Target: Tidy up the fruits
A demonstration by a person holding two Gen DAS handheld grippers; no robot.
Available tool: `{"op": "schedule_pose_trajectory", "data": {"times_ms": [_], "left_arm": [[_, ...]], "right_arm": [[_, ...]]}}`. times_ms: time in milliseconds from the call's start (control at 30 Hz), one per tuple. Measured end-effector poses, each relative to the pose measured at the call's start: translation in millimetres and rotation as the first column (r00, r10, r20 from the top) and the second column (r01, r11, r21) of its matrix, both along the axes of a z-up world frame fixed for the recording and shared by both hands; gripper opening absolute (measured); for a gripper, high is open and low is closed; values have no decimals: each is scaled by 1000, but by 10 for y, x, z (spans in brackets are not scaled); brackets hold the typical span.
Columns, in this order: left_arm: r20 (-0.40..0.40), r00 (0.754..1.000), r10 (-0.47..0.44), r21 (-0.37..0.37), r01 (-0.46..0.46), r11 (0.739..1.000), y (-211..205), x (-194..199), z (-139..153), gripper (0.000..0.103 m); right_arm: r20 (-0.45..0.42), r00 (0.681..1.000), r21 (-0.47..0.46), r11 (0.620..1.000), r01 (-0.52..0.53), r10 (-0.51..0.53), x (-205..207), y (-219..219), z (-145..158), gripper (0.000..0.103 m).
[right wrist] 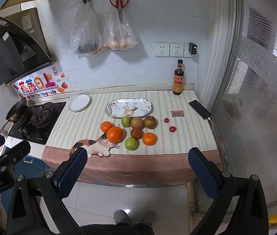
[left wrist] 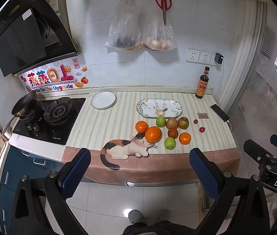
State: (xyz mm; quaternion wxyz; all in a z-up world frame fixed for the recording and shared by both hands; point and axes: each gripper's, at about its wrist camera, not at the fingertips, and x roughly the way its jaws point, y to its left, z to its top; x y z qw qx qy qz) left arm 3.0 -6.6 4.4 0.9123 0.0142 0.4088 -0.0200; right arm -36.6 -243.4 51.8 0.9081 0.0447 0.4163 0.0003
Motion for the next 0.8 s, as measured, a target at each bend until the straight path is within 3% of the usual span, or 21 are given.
{"op": "schedule_pose_trajectory", "data": {"times_ms": [800], "left_arm": [[-2,1000,-1,-6,1,1000,35,59,56,103]], "right_arm": [[-1,1000,16,1000,-5,6,15,40,32,103]]}}
